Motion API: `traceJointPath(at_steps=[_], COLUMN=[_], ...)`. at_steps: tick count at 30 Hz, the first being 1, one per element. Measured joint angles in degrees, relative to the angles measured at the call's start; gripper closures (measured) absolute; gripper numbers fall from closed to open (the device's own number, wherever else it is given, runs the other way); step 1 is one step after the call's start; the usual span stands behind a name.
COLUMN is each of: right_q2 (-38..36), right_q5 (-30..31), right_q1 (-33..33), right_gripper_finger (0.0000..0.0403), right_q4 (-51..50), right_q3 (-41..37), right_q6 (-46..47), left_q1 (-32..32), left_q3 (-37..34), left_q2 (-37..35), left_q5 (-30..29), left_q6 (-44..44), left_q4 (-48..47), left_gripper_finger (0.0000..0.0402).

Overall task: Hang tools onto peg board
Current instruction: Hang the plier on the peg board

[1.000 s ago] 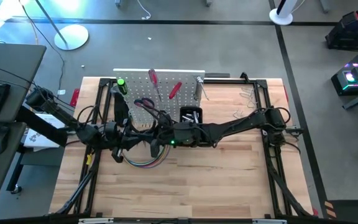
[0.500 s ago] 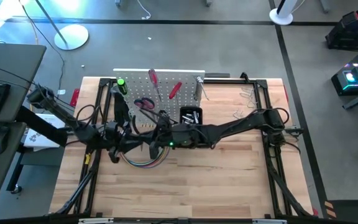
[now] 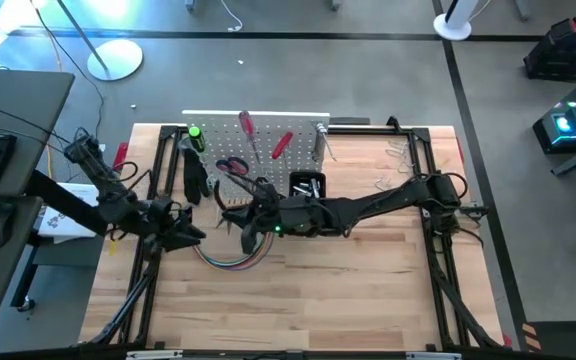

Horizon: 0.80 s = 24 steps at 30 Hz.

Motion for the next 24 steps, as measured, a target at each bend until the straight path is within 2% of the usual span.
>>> traceJointPath(at_steps=[3,6,16,18,21,24], right_q2=[0.8,3.8,18.5,19.8,21.2,21.4], right_q5=[0.0,-3.4,-11.1,-10.9,-7.6,-6.1], right_q1=[0.6,1.0,0.0,-0.7,-1.3,-2.0], right_gripper_finger=[0.0379,0.0379,0.0379,0.0379,0.0379,0.0379], right_q4=[1.8,3.1,-0.1,-3.5,-9.8,-13.3], right_q3=[1.5,4.9,25.2,28.9,33.3,34.6], right_q6=[-4.2,-9.3,-22.4,-27.3,-33.6,-37.6], left_q1=[-2.1,-3.3,-4.2,-4.2,-4.2,-4.2], left_q3=[0.0,0.0,0.0,0.0,0.0,0.0], left_q2=[-3.2,-6.0,-12.7,-13.6,-14.3,-14.9], left_q5=[-0.8,-3.4,-10.0,-12.6,-16.4,-24.4], left_q6=[-1.4,-0.6,2.2,2.6,4.3,7.7], left_q4=[-3.2,-3.6,-3.2,-3.1,-2.8,-2.1], left_gripper_finger=[0.0289,0.0289,0.0289,0.0289,0.0289,0.0289])
